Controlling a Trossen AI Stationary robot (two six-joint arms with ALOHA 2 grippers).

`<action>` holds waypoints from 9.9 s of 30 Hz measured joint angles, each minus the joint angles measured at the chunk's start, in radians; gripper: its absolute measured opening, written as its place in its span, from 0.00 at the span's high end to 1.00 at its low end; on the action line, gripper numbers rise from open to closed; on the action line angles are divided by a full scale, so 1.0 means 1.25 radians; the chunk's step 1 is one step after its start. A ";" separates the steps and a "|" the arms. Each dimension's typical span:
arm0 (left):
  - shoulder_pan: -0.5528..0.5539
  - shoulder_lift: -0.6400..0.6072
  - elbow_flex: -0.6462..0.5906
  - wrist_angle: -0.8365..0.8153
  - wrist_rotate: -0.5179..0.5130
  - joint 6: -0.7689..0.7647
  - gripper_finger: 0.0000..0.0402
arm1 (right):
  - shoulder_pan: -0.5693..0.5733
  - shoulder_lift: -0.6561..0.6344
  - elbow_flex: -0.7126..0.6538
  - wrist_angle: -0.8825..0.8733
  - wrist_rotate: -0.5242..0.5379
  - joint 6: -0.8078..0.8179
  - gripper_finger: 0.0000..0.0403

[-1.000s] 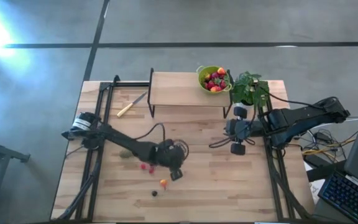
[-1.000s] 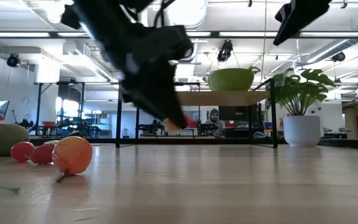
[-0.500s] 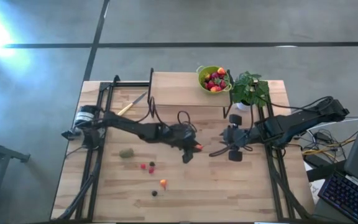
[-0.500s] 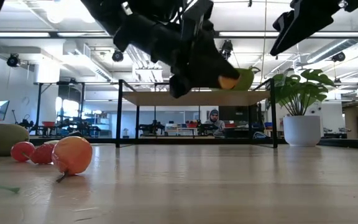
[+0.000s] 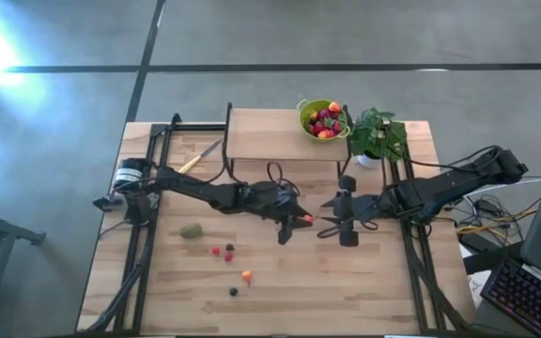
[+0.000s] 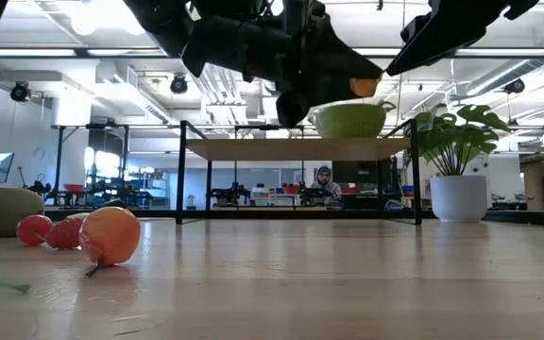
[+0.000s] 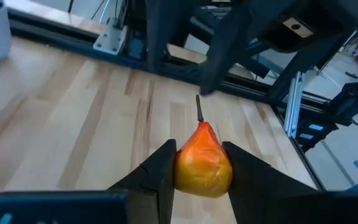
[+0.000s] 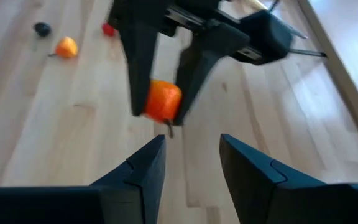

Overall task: Build produce basket
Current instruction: Put the pear into the green basket, then put the red cherry into the green basket

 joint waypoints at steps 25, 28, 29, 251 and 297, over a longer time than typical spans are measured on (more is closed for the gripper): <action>0.002 -0.001 0.001 0.060 -0.015 0.096 0.69 | 0.000 0.000 -0.002 0.079 -0.035 -0.050 0.86; 0.002 -0.001 0.001 0.063 -0.015 0.102 0.69 | 0.000 0.000 -0.002 0.078 -0.034 -0.050 0.87; 0.002 -0.001 0.001 0.063 -0.015 0.103 0.69 | 0.000 0.000 -0.002 0.077 -0.035 -0.050 0.87; -0.332 -0.199 -0.246 -0.837 -0.160 -0.222 0.65 | -0.027 0.005 0.006 -0.087 0.103 0.250 0.77; -0.227 -0.285 -0.179 -0.158 -0.493 0.227 0.69 | 0.010 0.005 0.006 -0.076 0.096 0.209 0.85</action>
